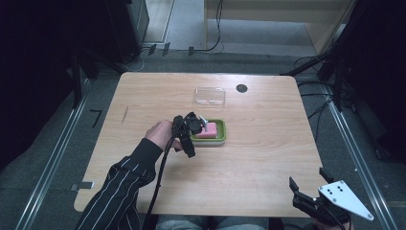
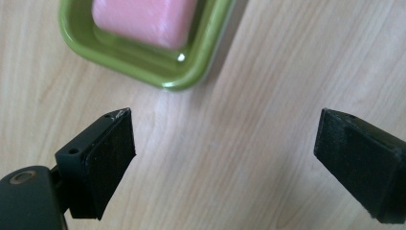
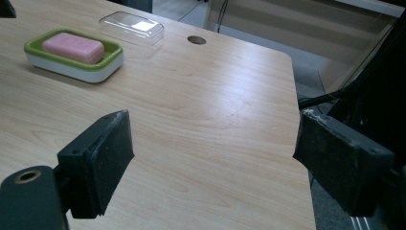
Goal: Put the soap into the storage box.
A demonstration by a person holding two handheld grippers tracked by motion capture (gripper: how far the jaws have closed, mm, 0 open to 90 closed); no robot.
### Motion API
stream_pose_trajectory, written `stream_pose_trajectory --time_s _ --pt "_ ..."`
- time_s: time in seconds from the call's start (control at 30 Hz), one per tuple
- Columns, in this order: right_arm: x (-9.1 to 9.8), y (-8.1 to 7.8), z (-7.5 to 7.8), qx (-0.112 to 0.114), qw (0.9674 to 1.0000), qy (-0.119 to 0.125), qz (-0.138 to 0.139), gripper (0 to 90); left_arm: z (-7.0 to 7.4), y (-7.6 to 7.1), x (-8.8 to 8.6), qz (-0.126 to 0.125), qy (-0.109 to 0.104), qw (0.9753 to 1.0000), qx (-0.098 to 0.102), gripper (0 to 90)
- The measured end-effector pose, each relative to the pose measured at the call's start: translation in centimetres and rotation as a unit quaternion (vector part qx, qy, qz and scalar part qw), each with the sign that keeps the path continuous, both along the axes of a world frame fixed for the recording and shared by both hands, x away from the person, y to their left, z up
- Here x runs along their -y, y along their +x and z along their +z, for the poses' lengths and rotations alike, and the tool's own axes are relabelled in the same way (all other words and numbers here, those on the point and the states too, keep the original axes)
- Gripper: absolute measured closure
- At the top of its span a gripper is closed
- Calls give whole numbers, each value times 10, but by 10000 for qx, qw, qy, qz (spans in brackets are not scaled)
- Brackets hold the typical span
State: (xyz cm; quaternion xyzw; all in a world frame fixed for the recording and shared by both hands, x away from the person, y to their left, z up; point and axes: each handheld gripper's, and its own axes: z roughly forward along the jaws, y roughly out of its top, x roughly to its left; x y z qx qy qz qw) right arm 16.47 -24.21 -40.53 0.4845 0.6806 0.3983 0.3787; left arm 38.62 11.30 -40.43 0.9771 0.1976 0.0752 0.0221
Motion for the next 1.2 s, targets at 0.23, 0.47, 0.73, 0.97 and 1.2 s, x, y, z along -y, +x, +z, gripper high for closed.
stream_pose_trajectory --time_s 0.23,0.47,0.73,0.97,1.2 --pt "0 0 0 5 10000 -2 -4 136 -4 -16 -11 215 3 9997 80 72" --pt "1 -1 0 19 10000 29 -38 136 -16 -29 -24 620 -111 9979 120 70" --pt "2 -1 0 23 10000 21 -42 136 -23 -52 -42 839 -175 9963 56 73" --pt "2 0 0 14 10000 22 -52 136 -31 -71 -57 1086 -281 9937 60 48" --pt "2 0 0 7 10000 23 -63 136 -41 -85 -73 1177 -343 9924 -80 0"
